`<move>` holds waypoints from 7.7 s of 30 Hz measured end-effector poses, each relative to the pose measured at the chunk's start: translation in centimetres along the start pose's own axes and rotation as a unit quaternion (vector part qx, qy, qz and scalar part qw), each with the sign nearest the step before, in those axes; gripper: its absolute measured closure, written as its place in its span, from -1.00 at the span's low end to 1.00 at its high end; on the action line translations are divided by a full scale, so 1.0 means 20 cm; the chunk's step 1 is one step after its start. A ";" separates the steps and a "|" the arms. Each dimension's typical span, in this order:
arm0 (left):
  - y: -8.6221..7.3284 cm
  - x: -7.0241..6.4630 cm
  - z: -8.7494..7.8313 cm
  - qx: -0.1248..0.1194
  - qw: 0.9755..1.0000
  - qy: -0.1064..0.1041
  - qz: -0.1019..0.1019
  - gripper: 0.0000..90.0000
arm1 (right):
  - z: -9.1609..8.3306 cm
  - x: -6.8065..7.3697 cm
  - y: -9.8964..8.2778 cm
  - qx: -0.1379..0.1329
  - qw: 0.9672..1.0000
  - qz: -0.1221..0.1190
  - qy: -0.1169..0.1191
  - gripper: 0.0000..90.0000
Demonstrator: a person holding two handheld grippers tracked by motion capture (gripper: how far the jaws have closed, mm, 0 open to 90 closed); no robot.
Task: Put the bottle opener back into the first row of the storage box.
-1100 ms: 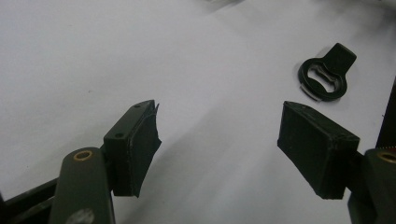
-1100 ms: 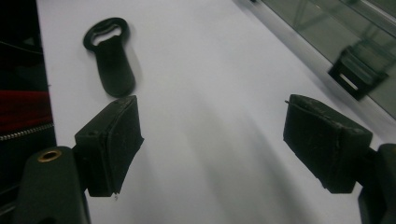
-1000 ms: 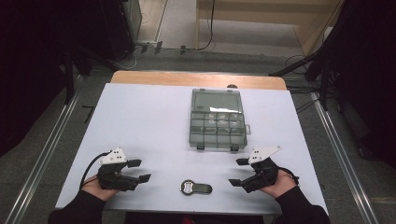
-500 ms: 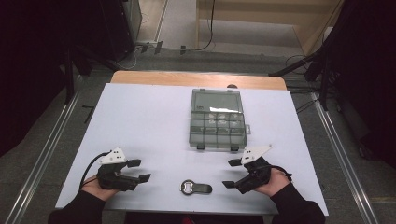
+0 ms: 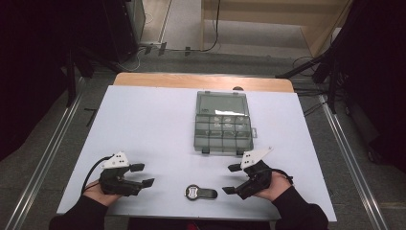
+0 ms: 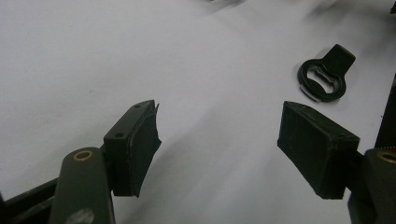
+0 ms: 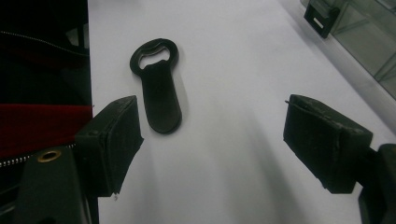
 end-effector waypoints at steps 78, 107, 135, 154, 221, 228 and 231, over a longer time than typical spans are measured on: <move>0.00 0.00 -0.01 -0.001 1.000 0.001 0.000 -0.37 | 0.32 0.21 0.15 0.168 0.980 -0.102 -0.009 0.10; 0.00 0.00 -0.01 -0.001 1.000 -0.002 -0.001 -0.37 | 0.31 0.19 0.15 0.156 0.979 -0.131 0.000 0.46; 0.00 0.00 -0.01 -0.003 1.000 -0.001 -0.004 -0.37 | 0.16 0.09 0.16 0.118 0.988 -0.097 0.001 0.46; 0.00 0.00 -0.01 -0.004 1.000 0.000 -0.005 -0.37 | 0.11 -0.04 0.22 0.116 0.990 -0.074 -0.010 0.46; -0.01 0.01 -0.01 0.001 1.000 -0.002 -0.005 -0.37 | -0.16 -0.52 0.47 0.116 0.992 -0.037 -0.036 0.46; -0.01 0.01 -0.01 0.002 1.000 -0.003 -0.005 -0.37 | -0.16 -0.59 0.48 0.125 0.991 -0.033 -0.046 0.46; -0.01 0.01 -0.01 0.002 1.000 -0.003 -0.004 -0.37 | -0.15 -0.63 0.48 0.127 0.990 -0.036 -0.049 0.46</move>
Point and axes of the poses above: each handheld gripper's, and its own axes: z roughly forward along the jaws, y roughly out of its top, x roughly to its left, the point moved 8 cm from there along z, roughly forward along the jaws, and after that the axes turned 6 degrees about x, right-handed, at the moved point
